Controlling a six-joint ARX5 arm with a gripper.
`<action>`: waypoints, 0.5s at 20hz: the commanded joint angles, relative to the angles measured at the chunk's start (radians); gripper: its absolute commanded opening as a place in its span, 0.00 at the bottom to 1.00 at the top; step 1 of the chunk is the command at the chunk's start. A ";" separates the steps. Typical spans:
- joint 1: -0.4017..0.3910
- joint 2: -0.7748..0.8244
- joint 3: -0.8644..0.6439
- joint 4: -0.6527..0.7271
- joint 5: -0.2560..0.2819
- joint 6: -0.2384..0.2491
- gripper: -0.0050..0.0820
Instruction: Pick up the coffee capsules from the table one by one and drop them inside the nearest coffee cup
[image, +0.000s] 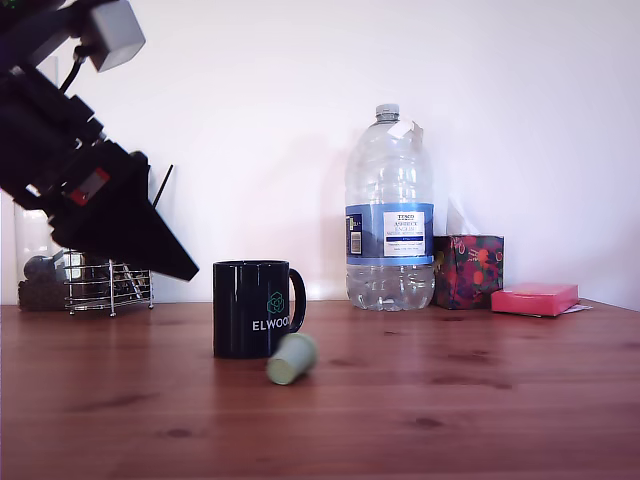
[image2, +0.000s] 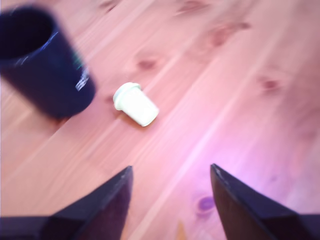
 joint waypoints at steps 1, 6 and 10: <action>0.014 0.051 -0.023 0.020 0.003 -0.050 0.69; -0.005 0.138 -0.023 0.084 -0.016 -0.304 0.69; -0.034 0.127 -0.022 0.138 -0.043 -0.435 0.69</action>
